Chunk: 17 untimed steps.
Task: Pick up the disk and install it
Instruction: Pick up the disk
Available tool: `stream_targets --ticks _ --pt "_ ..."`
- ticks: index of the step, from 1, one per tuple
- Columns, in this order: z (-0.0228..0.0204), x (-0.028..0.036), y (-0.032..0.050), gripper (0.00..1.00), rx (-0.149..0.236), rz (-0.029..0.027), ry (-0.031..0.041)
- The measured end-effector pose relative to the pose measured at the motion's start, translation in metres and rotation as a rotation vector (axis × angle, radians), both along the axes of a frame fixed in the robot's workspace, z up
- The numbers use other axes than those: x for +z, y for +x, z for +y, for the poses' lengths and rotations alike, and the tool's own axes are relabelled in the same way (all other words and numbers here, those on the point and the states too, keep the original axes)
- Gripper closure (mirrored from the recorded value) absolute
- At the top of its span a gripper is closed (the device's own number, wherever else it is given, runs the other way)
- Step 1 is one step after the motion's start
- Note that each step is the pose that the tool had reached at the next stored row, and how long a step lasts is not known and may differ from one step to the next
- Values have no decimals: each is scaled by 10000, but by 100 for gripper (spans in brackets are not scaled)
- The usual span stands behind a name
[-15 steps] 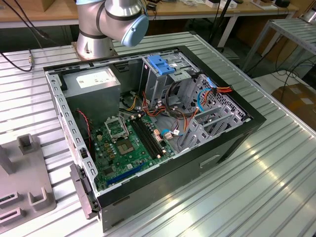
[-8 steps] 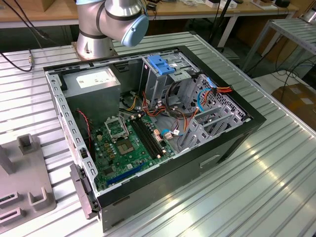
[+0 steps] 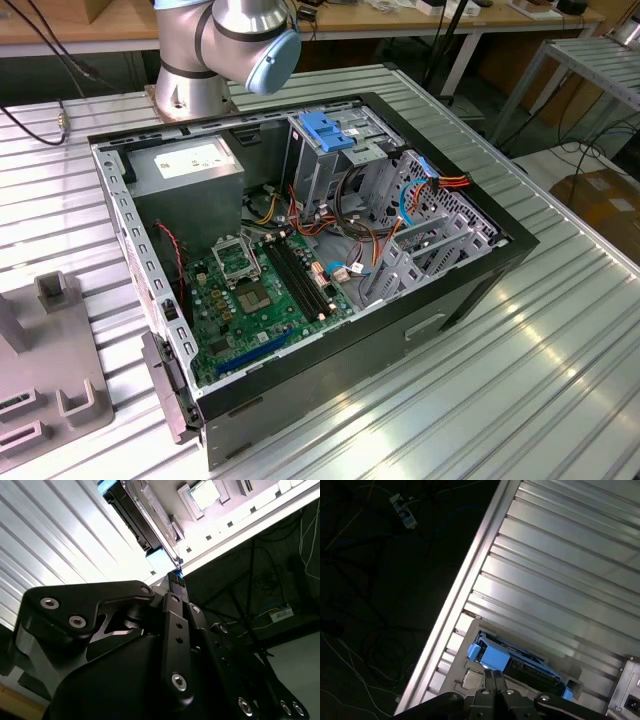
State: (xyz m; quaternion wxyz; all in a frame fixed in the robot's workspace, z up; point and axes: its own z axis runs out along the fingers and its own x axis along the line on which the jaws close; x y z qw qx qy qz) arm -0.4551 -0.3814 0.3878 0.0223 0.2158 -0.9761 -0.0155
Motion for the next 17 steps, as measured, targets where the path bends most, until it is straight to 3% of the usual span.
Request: stream_targets --ticks 12,17 --pt "0 0 0 90 1696 0 0" --pt "0 0 0 90 1908 0 -3"
